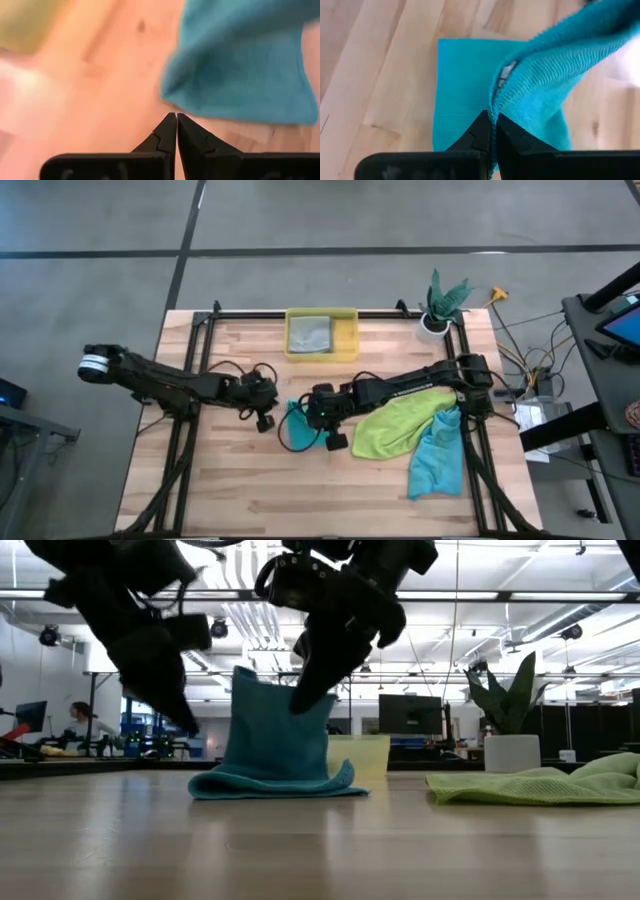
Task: Fold microfiber towels
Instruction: Fold the blue microfiber cloth
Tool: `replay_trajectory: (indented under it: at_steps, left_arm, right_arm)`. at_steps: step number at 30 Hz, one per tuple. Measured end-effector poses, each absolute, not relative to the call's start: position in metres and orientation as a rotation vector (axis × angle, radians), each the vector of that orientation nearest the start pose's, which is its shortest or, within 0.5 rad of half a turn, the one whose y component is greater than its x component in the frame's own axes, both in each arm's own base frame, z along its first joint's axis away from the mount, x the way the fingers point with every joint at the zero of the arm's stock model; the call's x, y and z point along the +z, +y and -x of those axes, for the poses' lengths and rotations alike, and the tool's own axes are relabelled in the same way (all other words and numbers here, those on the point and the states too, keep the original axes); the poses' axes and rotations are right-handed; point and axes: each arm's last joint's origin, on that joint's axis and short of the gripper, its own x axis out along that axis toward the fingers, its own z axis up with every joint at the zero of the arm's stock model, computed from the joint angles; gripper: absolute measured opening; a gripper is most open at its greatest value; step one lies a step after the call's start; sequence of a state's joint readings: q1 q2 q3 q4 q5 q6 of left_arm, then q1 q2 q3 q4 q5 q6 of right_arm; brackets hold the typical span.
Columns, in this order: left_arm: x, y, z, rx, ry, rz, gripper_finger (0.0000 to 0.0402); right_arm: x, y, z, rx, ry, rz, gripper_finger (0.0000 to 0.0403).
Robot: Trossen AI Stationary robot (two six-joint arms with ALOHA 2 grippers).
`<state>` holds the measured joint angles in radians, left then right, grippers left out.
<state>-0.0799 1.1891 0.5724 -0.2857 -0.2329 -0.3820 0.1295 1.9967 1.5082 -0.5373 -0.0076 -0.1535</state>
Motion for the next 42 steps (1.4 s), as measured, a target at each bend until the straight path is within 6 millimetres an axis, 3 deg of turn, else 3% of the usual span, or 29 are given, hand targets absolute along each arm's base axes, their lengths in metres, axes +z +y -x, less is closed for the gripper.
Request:
replay_trajectory:
  at_steps: [8,19,23,29,33,36,42]
  left_arm:
    - [0.21,-0.008,-0.201,0.287,0.696,0.18,0.0]
    - [0.205,-0.009,-0.204,0.264,0.729,0.17,0.0]
    - [0.202,-0.01,-0.206,0.253,0.738,0.175,0.0]
    - [0.197,-0.011,-0.209,0.234,0.769,0.18,0.0]
    - [0.19,-0.011,-0.211,0.227,0.805,0.178,0.0]
    - [0.183,-0.012,-0.216,0.206,0.834,0.182,0.0]
    - [0.167,-0.016,-0.228,0.144,0.882,0.204,0.0]
  right_arm:
    - [0.178,0.065,-0.422,0.228,1.061,0.218,0.0009]
    - [0.147,0.068,-0.428,0.222,1.127,0.171,0.0009]
    - [0.148,0.072,-0.427,0.232,1.127,0.177,0.0009]
    - [0.175,0.08,-0.422,0.196,1.045,0.248,0.0009]
    - [0.182,0.084,-0.42,0.193,1.034,0.236,0.0009]
    - [0.182,0.086,-0.418,0.195,1.041,0.235,0.0009]
    - [0.163,0.086,-0.41,0.197,1.108,0.242,0.0009]
